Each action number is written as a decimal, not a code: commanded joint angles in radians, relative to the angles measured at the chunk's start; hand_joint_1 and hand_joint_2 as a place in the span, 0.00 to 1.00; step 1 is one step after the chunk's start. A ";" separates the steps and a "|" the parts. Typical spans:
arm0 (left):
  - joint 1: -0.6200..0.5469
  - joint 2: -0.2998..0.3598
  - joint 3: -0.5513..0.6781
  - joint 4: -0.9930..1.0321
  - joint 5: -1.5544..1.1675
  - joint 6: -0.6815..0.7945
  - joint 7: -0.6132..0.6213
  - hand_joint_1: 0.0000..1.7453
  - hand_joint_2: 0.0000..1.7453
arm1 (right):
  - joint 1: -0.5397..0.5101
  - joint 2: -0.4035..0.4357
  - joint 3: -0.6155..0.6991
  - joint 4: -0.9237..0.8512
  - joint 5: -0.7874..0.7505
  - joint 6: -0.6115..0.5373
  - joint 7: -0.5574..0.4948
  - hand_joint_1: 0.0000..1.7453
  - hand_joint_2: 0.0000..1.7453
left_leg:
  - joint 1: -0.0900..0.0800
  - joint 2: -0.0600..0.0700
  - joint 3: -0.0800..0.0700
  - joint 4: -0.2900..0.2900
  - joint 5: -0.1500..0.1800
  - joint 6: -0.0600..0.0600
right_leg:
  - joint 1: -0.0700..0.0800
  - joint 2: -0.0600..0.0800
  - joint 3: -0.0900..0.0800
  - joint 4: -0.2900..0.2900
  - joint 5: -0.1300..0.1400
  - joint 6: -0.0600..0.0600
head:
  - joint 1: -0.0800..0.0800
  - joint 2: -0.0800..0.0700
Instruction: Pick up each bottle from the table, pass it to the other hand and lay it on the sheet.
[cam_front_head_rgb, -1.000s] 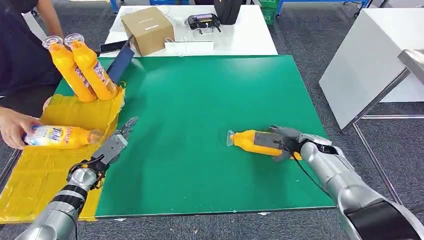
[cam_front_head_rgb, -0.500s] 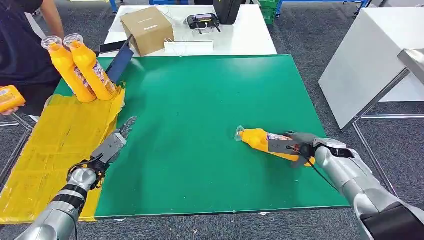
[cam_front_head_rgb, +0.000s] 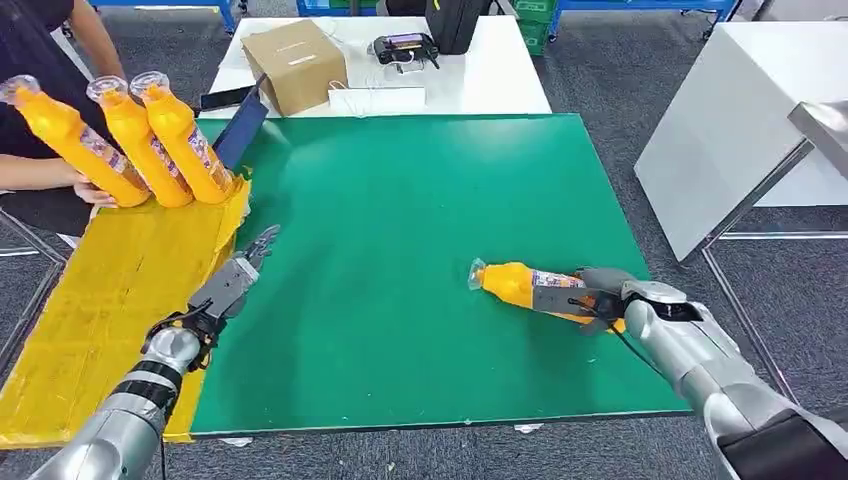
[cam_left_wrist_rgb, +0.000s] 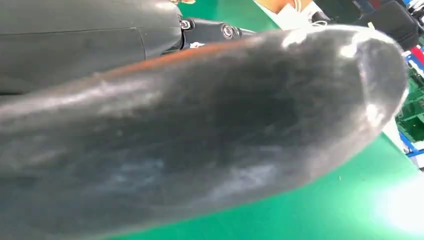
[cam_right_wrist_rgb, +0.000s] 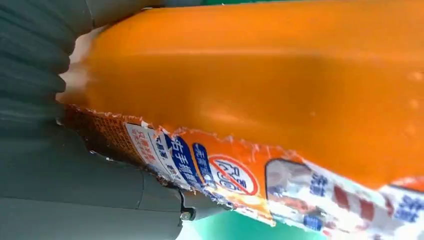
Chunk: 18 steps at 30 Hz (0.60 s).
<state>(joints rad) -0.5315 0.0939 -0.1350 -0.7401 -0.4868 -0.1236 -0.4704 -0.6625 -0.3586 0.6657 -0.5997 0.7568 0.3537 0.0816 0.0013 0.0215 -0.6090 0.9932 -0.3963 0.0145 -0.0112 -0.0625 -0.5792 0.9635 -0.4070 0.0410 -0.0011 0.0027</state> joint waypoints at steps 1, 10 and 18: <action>-0.027 -0.018 0.022 0.043 0.024 -0.010 0.004 0.00 0.00 | 0.070 0.127 0.004 0.132 -0.003 -0.065 0.013 1.00 1.00 | 0.002 0.000 0.002 -0.001 0.000 -0.001 | 0.002 0.004 0.003 -0.003 0.002 0.000 | 0.001 0.000; 0.172 -0.033 0.170 -0.262 0.443 -0.360 0.100 0.00 0.00 | 0.050 0.300 -0.224 -0.066 -0.148 -0.294 -0.091 1.00 1.00 | 0.002 0.022 0.006 -0.002 -0.002 -0.003 | 0.003 0.025 0.011 -0.001 0.007 -0.004 | 0.000 0.000; 0.330 -0.197 0.078 -0.752 0.601 -0.232 0.262 0.00 0.00 | 0.223 0.510 -0.273 -0.728 -0.321 -0.324 -0.053 1.00 1.00 | 0.002 0.021 -0.011 0.002 -0.001 -0.005 | 0.004 0.025 -0.008 0.008 0.005 -0.007 | -0.001 0.000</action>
<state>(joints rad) -0.3029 0.0263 -0.0237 -1.1313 0.1027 -0.4512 -0.2609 -0.5341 -0.0388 0.4585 -0.8784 0.5092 0.0328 0.0191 0.0033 0.0436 -0.6198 0.9933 -0.3941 0.0100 -0.0070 -0.0420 -0.5866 0.9691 -0.3994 0.0347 -0.0019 0.0027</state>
